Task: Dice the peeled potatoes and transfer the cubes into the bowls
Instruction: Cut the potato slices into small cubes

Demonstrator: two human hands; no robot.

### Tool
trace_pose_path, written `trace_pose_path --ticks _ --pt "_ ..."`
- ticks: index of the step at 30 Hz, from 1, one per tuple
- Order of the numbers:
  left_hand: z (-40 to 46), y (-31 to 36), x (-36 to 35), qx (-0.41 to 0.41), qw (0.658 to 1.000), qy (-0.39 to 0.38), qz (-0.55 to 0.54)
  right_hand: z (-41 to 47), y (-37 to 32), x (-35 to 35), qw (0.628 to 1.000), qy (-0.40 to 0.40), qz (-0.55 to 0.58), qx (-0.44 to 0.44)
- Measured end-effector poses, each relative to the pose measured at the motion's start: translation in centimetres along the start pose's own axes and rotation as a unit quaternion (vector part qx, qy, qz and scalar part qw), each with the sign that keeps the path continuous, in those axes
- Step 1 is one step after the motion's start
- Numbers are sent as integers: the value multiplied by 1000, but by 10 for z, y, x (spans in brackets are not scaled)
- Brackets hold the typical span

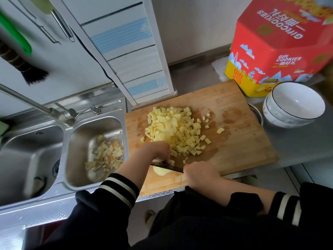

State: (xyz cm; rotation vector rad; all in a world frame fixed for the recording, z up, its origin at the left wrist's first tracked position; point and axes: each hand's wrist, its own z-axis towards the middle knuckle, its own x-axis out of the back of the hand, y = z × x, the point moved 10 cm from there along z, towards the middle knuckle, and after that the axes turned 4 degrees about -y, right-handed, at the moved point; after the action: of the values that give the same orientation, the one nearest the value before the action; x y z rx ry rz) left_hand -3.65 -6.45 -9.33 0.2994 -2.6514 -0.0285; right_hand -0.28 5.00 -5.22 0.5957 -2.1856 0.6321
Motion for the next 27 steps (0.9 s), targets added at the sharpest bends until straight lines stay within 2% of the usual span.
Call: trace_pose_path --ticks 2,5,13,23,24,25,26,27 --pt "-2 -2 11 1 999 40 -17 1 1 -1 1000 1 0 0" --pt "-1 -8 10 4 999 50 -13 1 0 -3 1000 -1 -2 6" --pt "3 -18 11 -7 990 135 -36 1 -1 -1 1000 2 -5 11" --pt "-5 -15 12 -44 989 134 -51 -1 0 -3 1000 -12 -6 5" --pt "-15 -16 21 -50 981 174 -69 0 1 -4 1000 -16 -5 2" --pt "-33 -18 34 -63 961 251 -92 1 1 -5 1000 -21 -5 -1" --pt "-63 -21 50 -89 915 376 -114 2 2 -6 1000 -27 -7 -5" --pt "-107 -24 61 -124 835 521 -128 4 2 -7 999 -36 -9 -10"
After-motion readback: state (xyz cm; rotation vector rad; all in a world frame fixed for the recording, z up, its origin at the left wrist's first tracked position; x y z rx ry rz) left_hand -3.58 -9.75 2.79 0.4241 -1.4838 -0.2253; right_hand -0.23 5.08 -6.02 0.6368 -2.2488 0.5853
